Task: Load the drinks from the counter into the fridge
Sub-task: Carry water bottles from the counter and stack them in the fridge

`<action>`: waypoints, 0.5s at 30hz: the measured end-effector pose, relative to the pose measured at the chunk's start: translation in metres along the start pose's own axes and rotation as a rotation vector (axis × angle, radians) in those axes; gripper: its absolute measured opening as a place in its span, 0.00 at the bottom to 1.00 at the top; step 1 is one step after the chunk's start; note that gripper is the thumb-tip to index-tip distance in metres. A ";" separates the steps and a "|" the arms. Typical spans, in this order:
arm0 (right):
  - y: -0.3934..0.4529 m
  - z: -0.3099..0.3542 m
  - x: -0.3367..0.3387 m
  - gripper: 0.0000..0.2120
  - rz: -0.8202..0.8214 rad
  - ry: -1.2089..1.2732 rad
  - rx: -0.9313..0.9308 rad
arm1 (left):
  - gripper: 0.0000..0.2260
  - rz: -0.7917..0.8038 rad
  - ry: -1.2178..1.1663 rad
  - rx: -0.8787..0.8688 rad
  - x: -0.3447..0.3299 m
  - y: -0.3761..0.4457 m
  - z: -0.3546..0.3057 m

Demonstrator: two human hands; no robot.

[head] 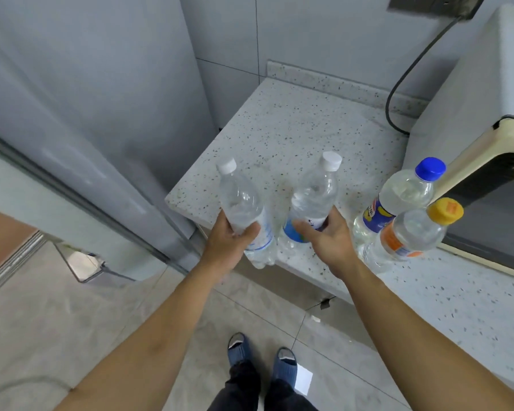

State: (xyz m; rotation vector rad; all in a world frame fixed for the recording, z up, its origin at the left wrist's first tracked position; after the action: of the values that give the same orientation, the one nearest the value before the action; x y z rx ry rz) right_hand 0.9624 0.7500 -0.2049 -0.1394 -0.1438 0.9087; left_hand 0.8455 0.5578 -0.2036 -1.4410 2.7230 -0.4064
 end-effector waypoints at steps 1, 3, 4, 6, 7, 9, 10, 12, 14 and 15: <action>-0.007 -0.005 -0.004 0.22 0.057 0.044 -0.028 | 0.27 0.017 -0.035 0.019 0.004 -0.013 0.009; -0.020 -0.019 -0.016 0.24 0.164 0.130 -0.090 | 0.25 0.044 -0.097 0.061 0.014 -0.043 0.028; -0.026 -0.027 -0.024 0.24 0.211 0.191 -0.136 | 0.25 0.045 -0.131 0.089 0.020 -0.058 0.038; -0.042 -0.044 -0.046 0.22 0.296 0.339 -0.257 | 0.25 0.037 -0.202 0.156 0.034 -0.087 0.057; -0.053 -0.053 -0.059 0.22 0.327 0.397 -0.329 | 0.25 0.029 -0.234 0.191 0.041 -0.102 0.064; -0.078 -0.068 -0.086 0.27 0.380 0.421 -0.475 | 0.21 -0.025 -0.279 0.269 0.060 -0.129 0.076; -0.091 -0.075 -0.099 0.28 0.407 0.407 -0.526 | 0.18 -0.063 -0.300 0.306 0.070 -0.143 0.082; -0.116 -0.083 -0.125 0.26 0.461 0.377 -0.569 | 0.14 -0.123 -0.346 0.352 0.090 -0.171 0.093; -0.141 -0.088 -0.152 0.24 0.513 0.337 -0.586 | 0.19 -0.165 -0.370 0.364 0.110 -0.198 0.101; -0.154 -0.091 -0.166 0.24 0.544 0.315 -0.590 | 0.24 -0.183 -0.379 0.364 0.120 -0.211 0.104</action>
State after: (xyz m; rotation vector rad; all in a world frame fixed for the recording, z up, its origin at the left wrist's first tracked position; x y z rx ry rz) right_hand 0.9973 0.5198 -0.2770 -0.8988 -0.0763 1.3511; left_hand 0.9633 0.3241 -0.2413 -1.4862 2.1051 -0.5386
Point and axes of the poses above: each hand's wrist, its own y-axis towards the middle knuckle, its own x-axis out of the back of the hand, z = x × y, the point moved 8 cm from there along y, towards the middle knuckle
